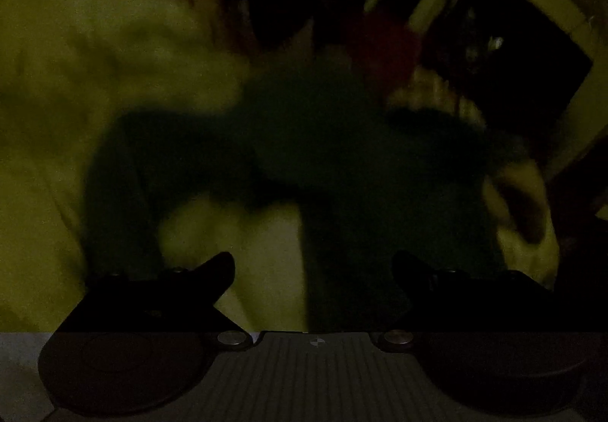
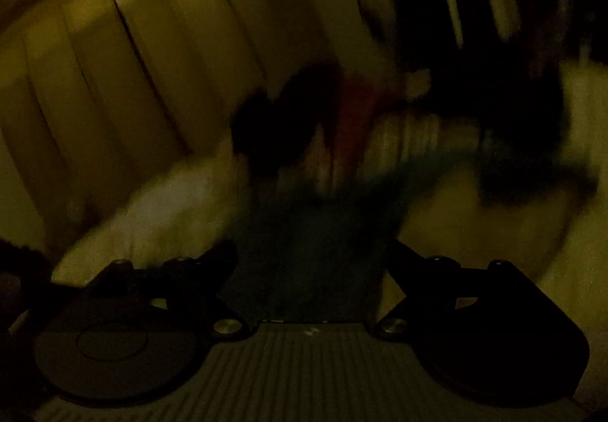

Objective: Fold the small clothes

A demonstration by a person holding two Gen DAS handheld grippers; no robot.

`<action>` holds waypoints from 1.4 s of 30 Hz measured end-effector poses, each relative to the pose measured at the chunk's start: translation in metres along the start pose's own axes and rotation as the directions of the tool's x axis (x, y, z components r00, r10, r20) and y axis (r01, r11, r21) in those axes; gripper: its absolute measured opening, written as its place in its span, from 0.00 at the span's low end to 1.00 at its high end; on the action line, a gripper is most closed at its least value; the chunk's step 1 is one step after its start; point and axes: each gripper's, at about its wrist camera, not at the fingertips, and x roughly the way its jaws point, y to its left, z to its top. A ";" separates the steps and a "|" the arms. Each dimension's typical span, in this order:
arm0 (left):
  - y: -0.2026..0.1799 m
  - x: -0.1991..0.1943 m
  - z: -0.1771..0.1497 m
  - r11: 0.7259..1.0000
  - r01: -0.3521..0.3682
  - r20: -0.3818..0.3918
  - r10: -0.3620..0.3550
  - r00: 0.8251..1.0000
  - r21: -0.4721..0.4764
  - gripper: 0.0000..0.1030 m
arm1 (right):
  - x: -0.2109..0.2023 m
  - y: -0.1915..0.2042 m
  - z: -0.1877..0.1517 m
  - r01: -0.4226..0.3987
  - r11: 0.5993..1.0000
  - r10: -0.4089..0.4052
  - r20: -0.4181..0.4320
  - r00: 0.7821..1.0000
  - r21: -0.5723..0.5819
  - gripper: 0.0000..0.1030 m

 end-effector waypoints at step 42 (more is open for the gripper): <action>-0.055 0.021 -0.048 0.991 0.003 -0.121 0.014 0.993 0.137 0.89 | -0.032 -0.012 -0.075 0.101 0.958 -0.062 -0.150 0.987 0.268 0.10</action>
